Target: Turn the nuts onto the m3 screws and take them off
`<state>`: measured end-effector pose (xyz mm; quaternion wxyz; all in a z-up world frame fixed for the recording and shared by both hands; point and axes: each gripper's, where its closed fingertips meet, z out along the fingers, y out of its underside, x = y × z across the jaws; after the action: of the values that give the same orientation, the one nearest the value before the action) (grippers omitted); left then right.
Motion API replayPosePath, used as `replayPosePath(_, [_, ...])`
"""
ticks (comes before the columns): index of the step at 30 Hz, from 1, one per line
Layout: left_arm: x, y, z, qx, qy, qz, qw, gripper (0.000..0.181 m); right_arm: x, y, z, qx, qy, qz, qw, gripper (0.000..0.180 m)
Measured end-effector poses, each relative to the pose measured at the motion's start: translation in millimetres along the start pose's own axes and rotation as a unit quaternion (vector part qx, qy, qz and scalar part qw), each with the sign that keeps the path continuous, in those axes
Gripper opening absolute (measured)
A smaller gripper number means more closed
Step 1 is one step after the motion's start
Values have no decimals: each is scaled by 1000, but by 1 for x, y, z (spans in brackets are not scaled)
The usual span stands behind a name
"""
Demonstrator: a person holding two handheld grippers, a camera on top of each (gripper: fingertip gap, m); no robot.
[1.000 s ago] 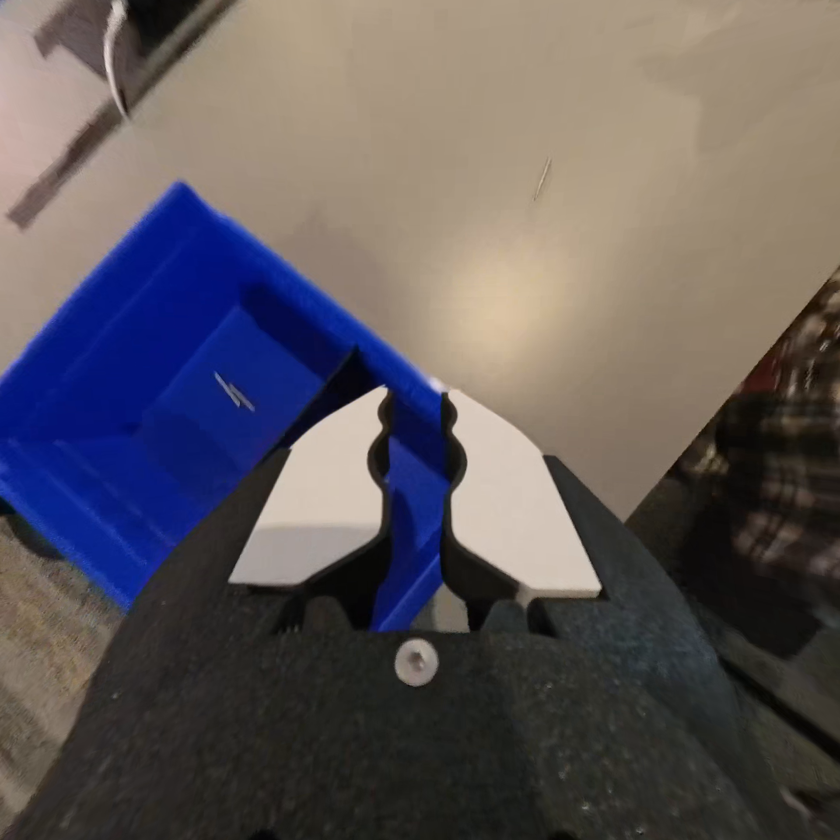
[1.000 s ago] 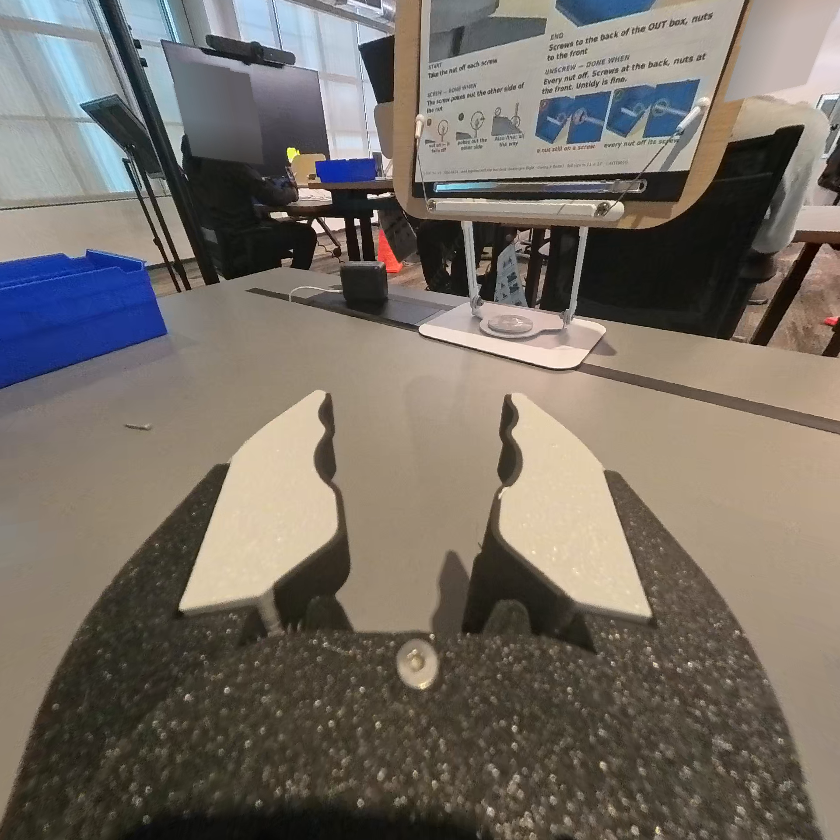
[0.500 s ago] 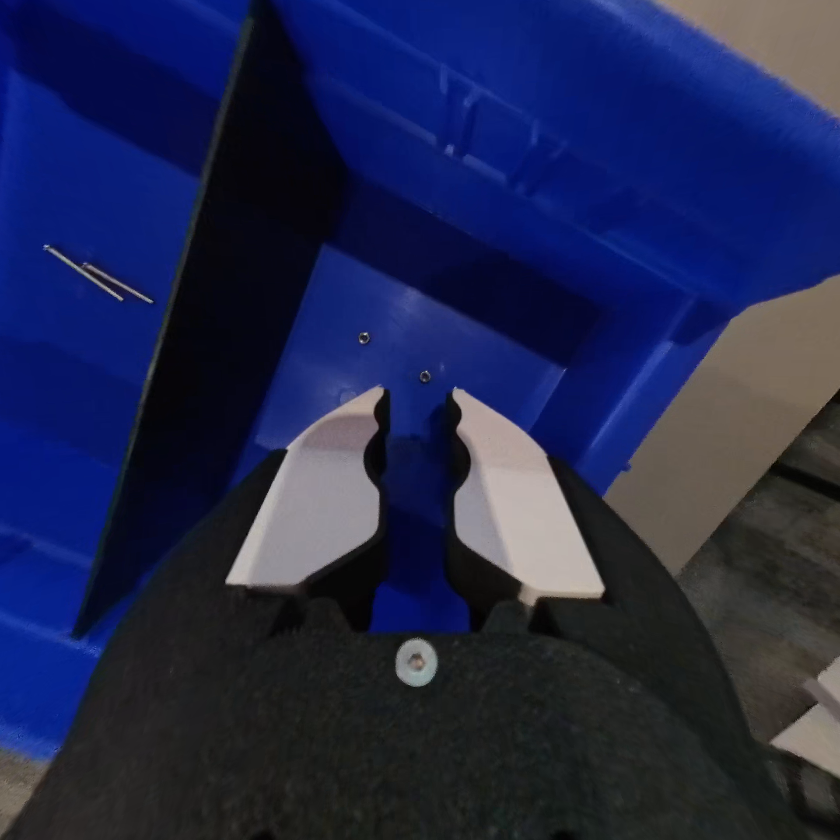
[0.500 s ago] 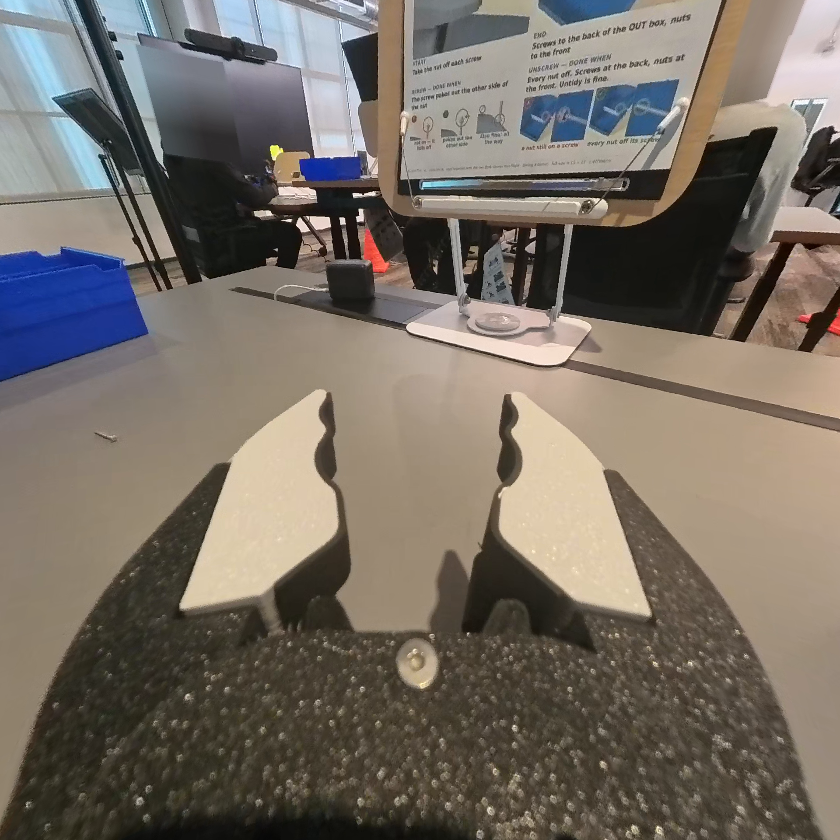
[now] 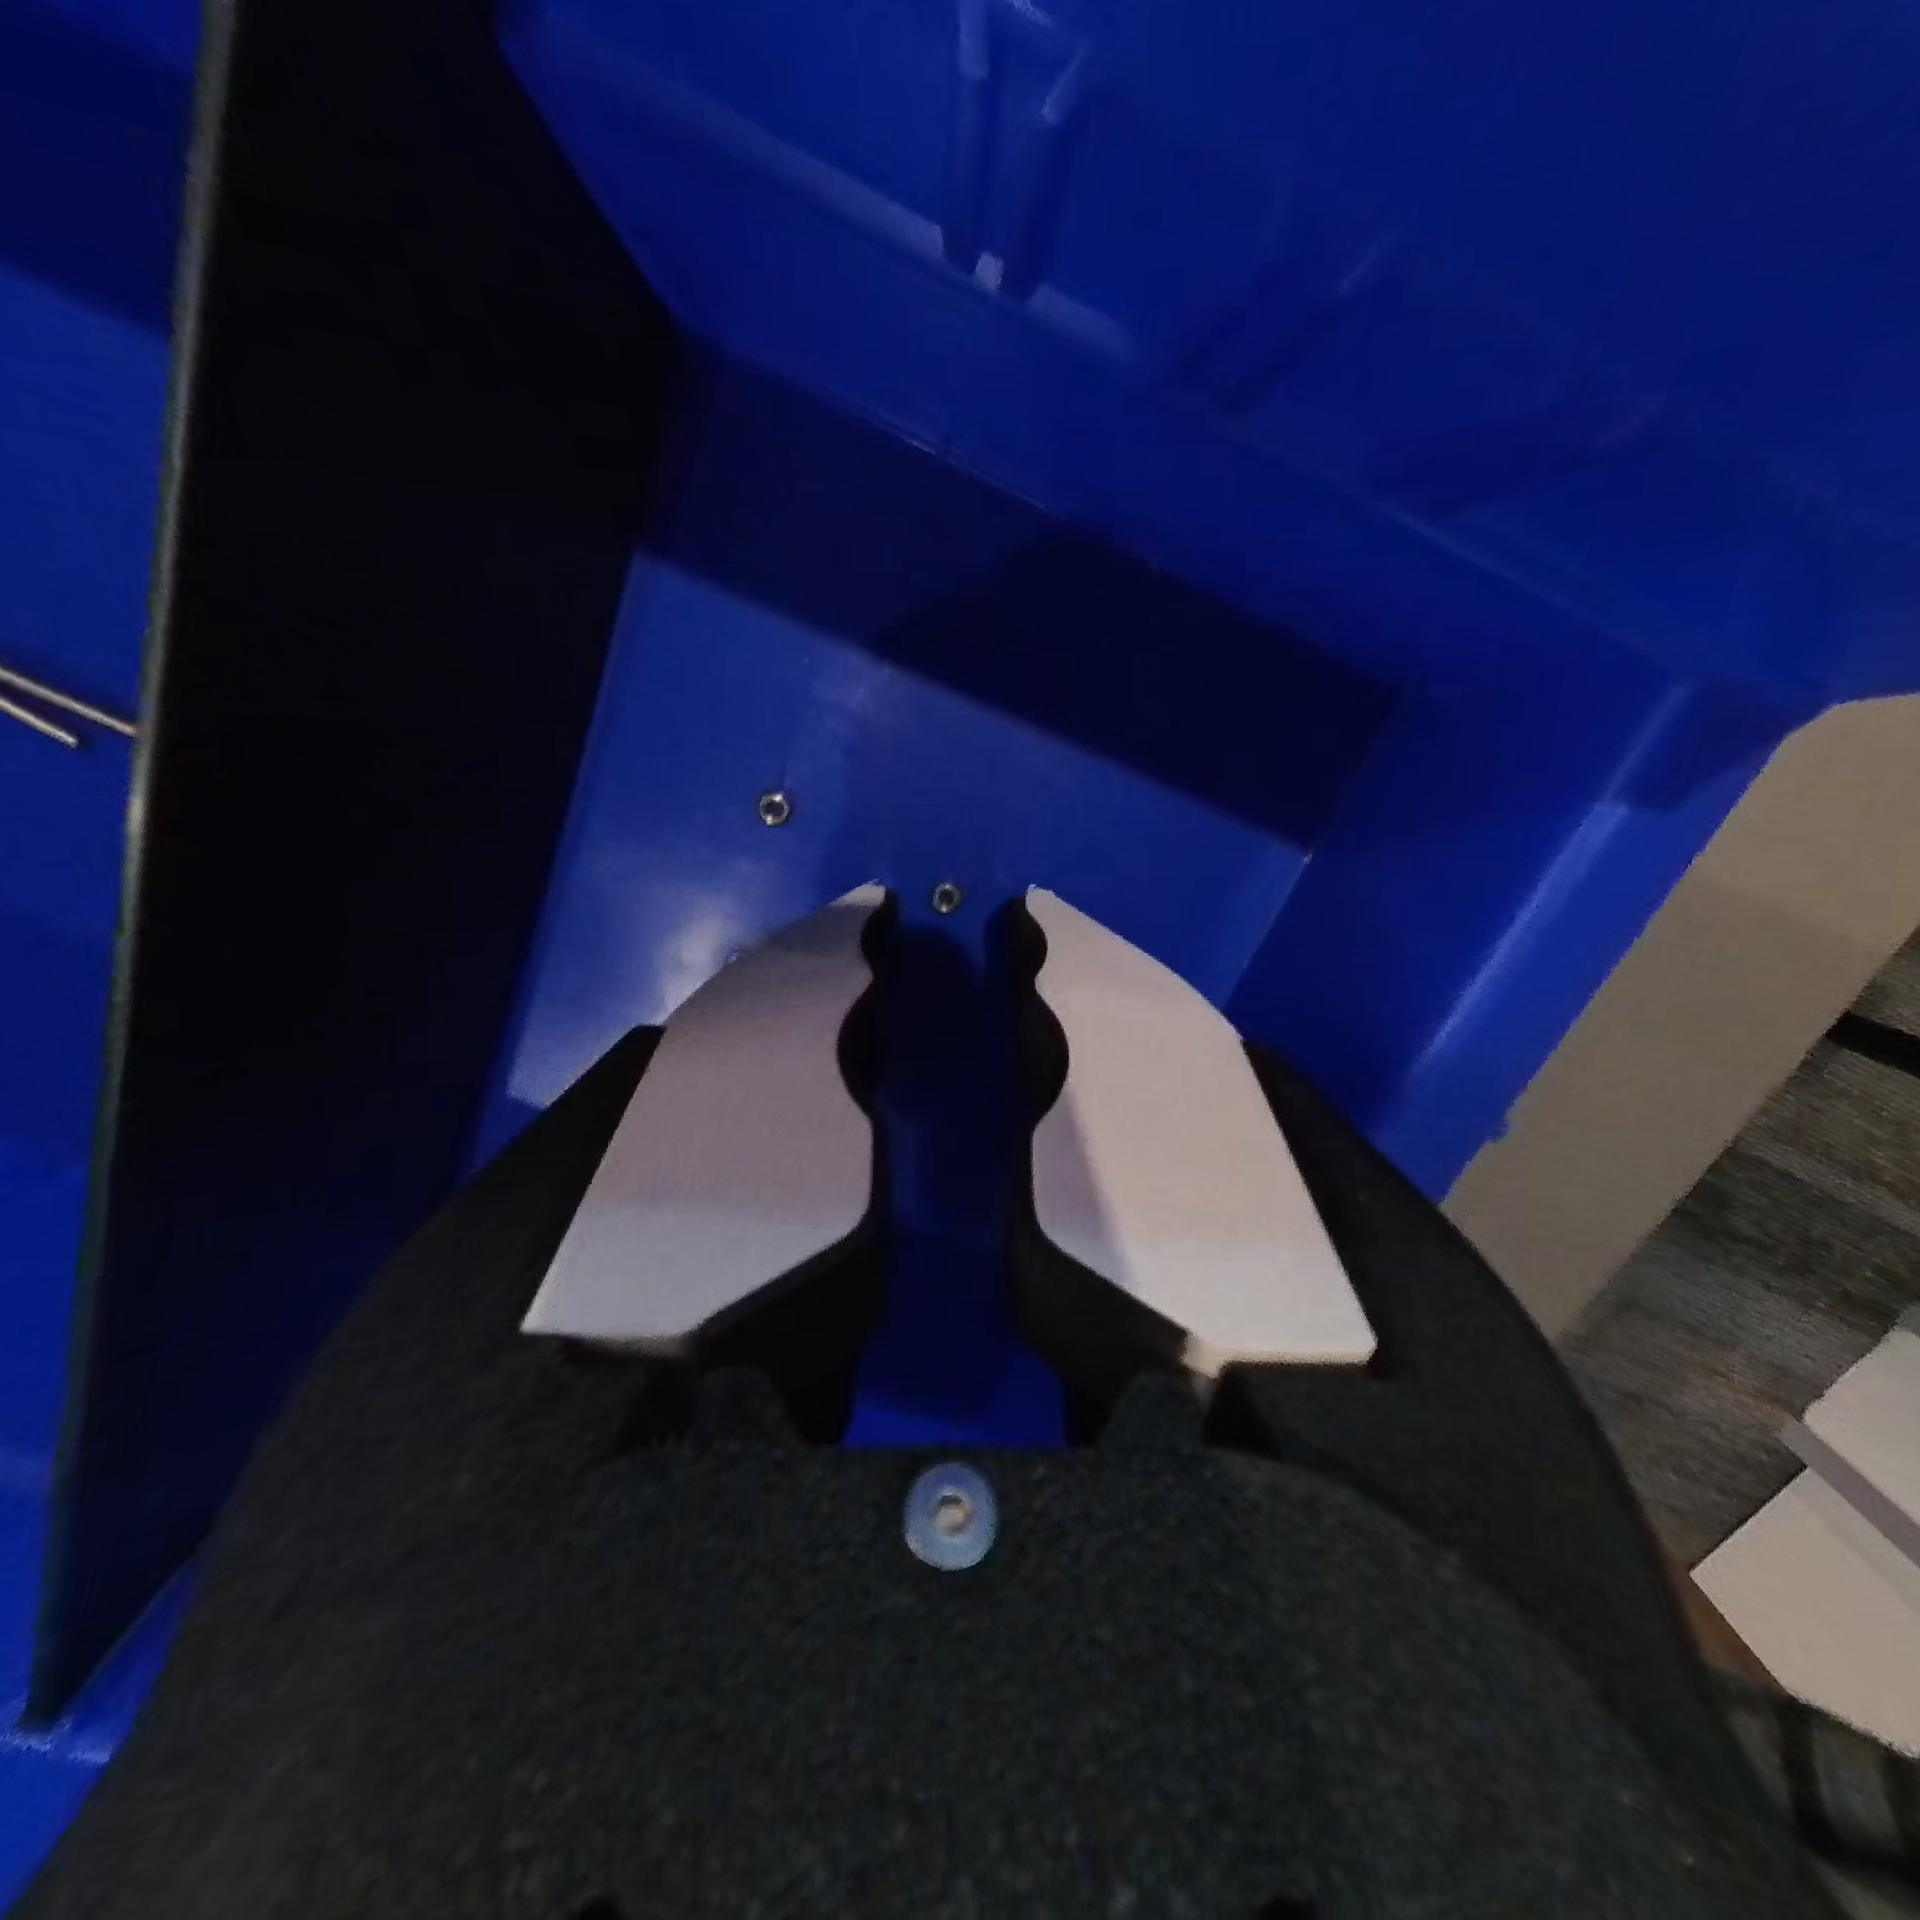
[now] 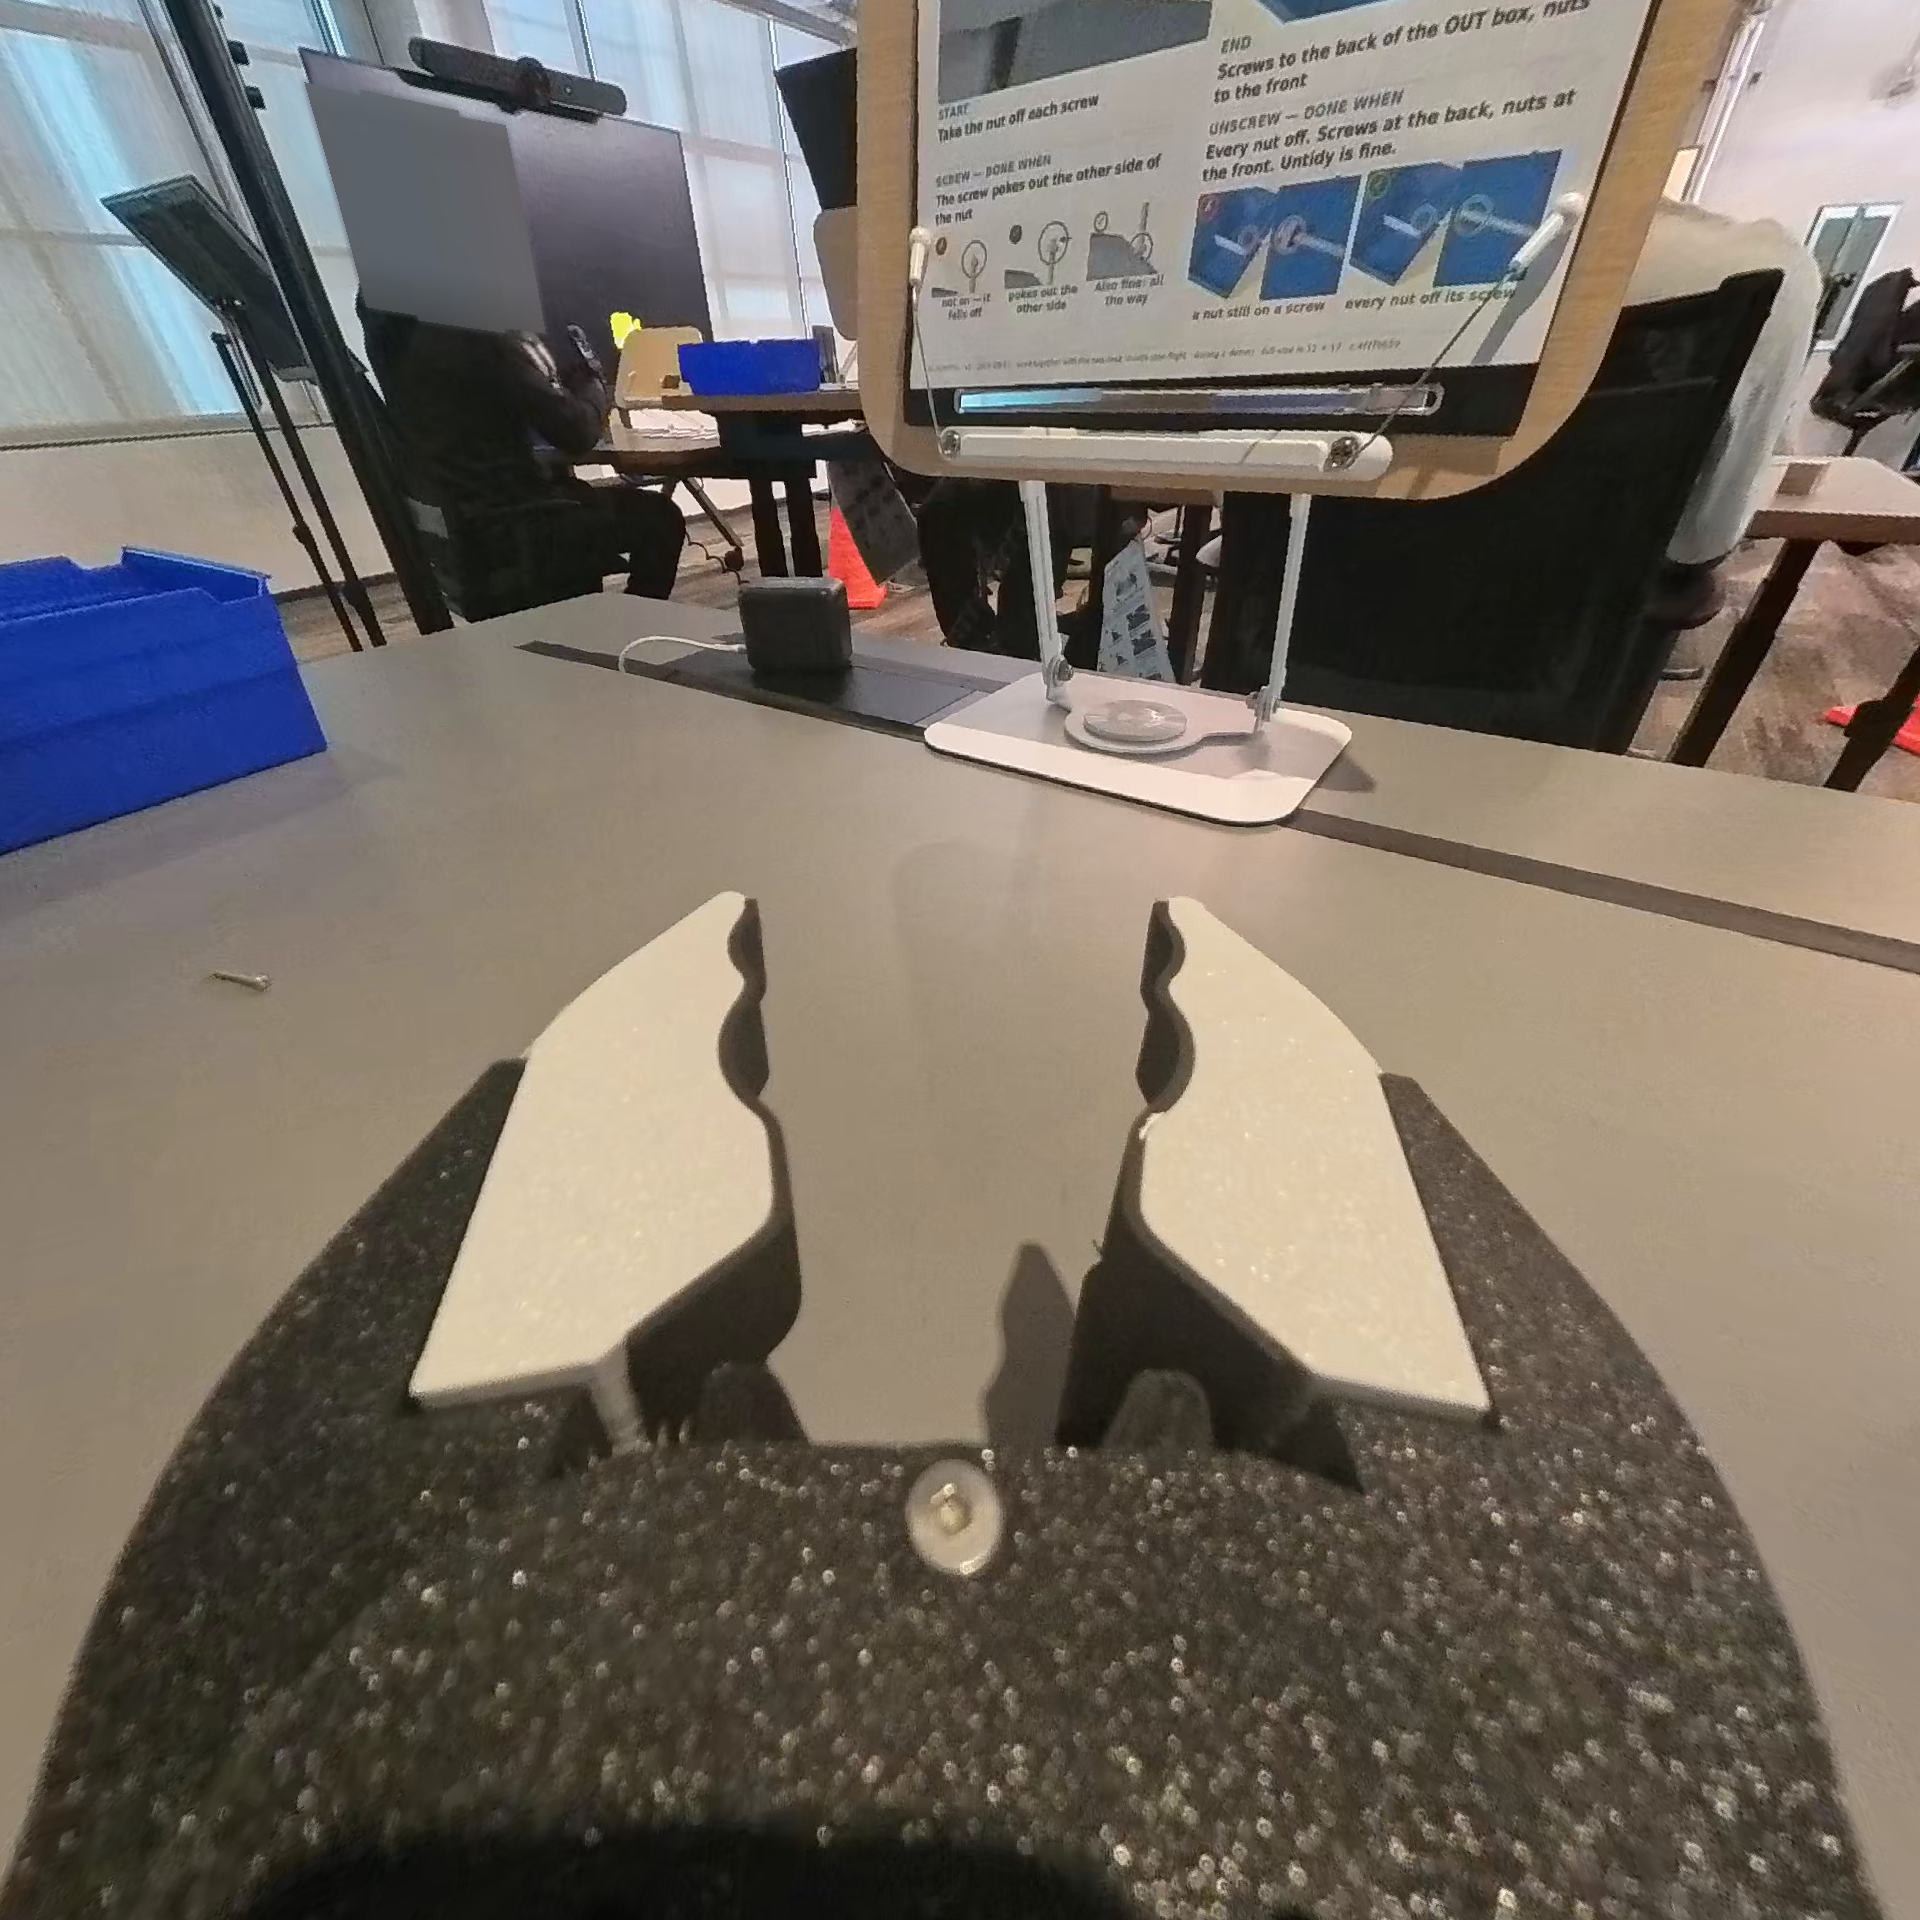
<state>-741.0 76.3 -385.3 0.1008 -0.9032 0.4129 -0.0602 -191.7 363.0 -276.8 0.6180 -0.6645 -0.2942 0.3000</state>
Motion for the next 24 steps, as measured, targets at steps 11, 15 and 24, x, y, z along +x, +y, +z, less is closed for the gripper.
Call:
replayPosePath(11, [-2,1,2,7,-12,10,1000,5,0,0,0,1,0,0,1000,70])
replayPosePath(15, [-1,2,2,6,-11,8,1000,5,-1,-1,0,2,0,-2,1000,70])
replayPosePath(24, [-1,-4,-16,42,-12,-32,999,1,-3,-4,-1,9,-5,-1,1000,69])
